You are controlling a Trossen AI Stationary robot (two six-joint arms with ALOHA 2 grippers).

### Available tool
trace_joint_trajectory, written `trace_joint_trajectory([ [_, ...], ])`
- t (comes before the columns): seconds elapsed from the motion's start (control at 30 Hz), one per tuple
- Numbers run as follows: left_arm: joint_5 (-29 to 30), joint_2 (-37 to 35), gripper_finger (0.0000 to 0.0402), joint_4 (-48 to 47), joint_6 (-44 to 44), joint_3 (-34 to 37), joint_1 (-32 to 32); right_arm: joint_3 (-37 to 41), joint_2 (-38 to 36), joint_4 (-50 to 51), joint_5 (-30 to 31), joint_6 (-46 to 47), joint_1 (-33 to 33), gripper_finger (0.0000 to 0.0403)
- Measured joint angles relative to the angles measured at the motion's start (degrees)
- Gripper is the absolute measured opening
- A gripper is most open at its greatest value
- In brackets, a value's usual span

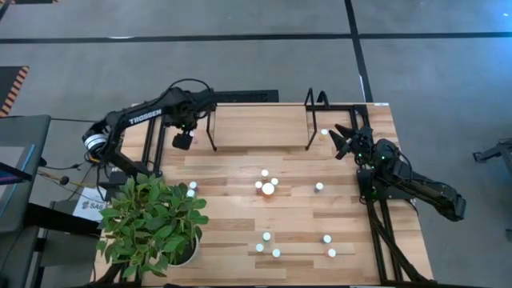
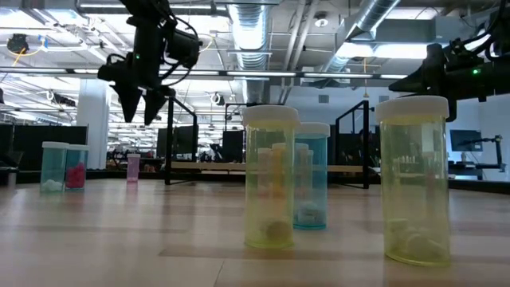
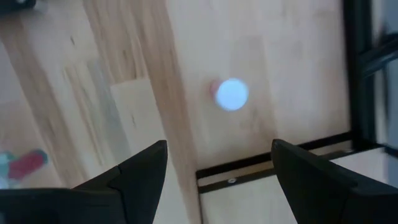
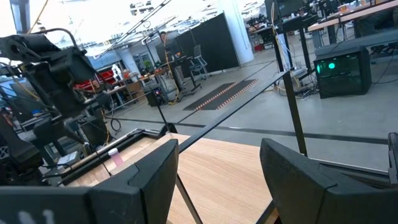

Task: Pick and place medicine bottles onto shelf by color
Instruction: Put the pink pill bottle on the shelf

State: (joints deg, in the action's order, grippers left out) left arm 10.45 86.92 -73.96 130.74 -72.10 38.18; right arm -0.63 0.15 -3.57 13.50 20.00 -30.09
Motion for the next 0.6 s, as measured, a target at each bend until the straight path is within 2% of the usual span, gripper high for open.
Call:
trace_joint_trajectory([
  [0.23, 0.3, -1.1, 0.0273, 1.3, -3.0, 1.3, 4.4, 0.0, 0.0, 0.0, 0.0, 0.0, 0.0, 0.0249],
  [0.4, -7.3, -1.4, 0.0273, 9.2, -8.4, 7.4, 9.4, 0.0, 0.0, 0.0, 0.0, 0.0, 0.0, 0.0249],
  [0.6, -10.8, -1.4, 0.0273, 19.4, -10.8, 14.0, 12.0, 0.0, 0.0, 0.0, 0.0, 0.0, 0.0, 0.0249],
])
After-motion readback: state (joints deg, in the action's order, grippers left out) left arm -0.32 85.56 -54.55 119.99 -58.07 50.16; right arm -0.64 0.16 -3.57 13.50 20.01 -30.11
